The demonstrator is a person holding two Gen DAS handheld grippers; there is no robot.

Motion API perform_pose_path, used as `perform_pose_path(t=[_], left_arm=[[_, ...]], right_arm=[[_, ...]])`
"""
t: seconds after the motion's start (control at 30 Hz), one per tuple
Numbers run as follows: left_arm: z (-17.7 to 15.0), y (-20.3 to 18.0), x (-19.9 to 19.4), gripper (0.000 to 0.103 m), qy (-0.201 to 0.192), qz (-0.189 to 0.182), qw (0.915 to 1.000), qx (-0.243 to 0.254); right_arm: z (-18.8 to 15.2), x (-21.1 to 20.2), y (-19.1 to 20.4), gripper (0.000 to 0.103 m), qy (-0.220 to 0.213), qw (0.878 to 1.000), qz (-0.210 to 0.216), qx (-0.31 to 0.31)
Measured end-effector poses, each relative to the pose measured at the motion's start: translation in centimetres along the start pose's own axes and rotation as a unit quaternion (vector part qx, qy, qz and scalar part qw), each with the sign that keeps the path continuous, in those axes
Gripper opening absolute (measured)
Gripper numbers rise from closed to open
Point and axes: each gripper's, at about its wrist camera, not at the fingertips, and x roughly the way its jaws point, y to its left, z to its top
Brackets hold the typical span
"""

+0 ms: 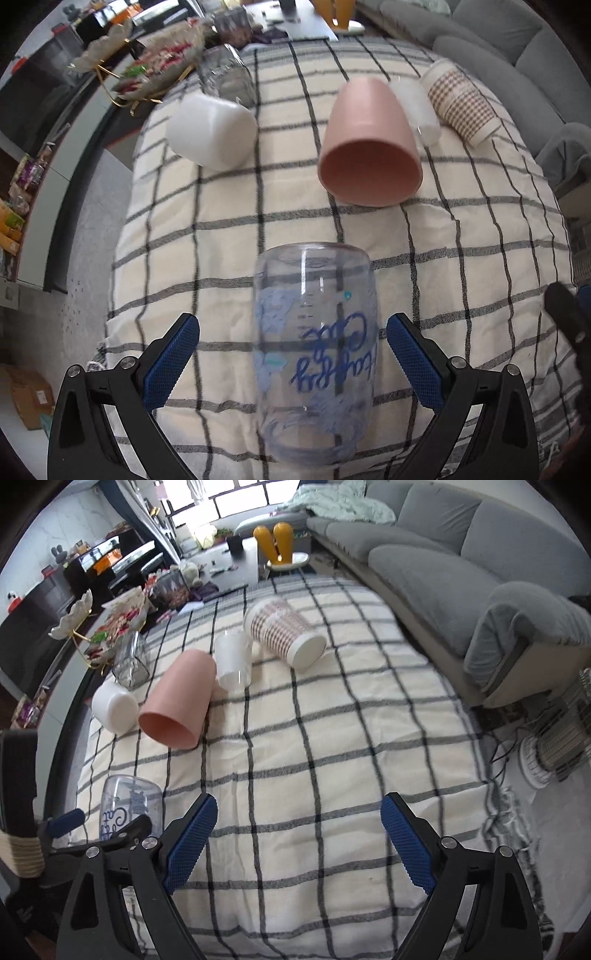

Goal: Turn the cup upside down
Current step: 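Grasp the bottle with the left gripper while the right gripper releases it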

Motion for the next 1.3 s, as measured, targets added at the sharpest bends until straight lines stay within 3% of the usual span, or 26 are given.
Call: perform_pose_path(t=[0.17, 0.33, 0.63, 0.73, 0.83, 0.93, 1.1, 1.2, 1.3], left_arm=[[0.7, -0.4, 1.4, 0.095, 0.033, 0.004, 0.9994, 0.011], [0.9, -0.9, 2.7, 0.073, 0.061, -0.009, 0.9979, 0.020], [0.7, -1.1, 2.4, 0.072, 0.056, -0.011, 0.9979, 0.028], [0.5, -1.1, 1.2, 0.072, 0.033, -0.006, 0.9992, 0.023], [0.5, -0.9, -0.7, 0.072, -0.011, -0.006, 0.9998, 0.016], [0.1, -0.8, -3.7, 0.072, -0.091, -0.012, 0.9957, 0.015], [-1.4, 0.8, -7.6, 0.072, -0.266, -0.017, 0.9636, -0.009], [-2.5, 1.4, -7.8, 0.072, -0.333, -0.037, 0.9416, -0.037], [-3.1, 1.8, -6.7, 0.072, -0.378, -0.035, 0.9236, -0.054]], right_arm=[[0.3, 1.7, -0.5, 0.090, 0.020, 1.000, 0.012, 0.013], [0.5, 2.6, -0.8, 0.090, 0.029, 0.999, 0.017, 0.021], [0.5, 3.2, -1.2, 0.090, 0.039, 0.999, 0.018, 0.028], [0.5, 2.7, -1.1, 0.090, 0.032, 0.999, 0.020, 0.027], [0.5, 1.8, -1.0, 0.090, 0.022, 0.999, 0.021, 0.026], [0.5, 0.9, -1.0, 0.090, 0.011, 0.999, 0.022, 0.024], [0.3, -0.2, -1.0, 0.090, -0.007, 1.000, 0.017, 0.017], [0.1, -0.6, -1.0, 0.090, -0.013, 1.000, 0.012, 0.014], [-0.1, -0.8, -0.9, 0.090, -0.017, 1.000, 0.005, 0.007]])
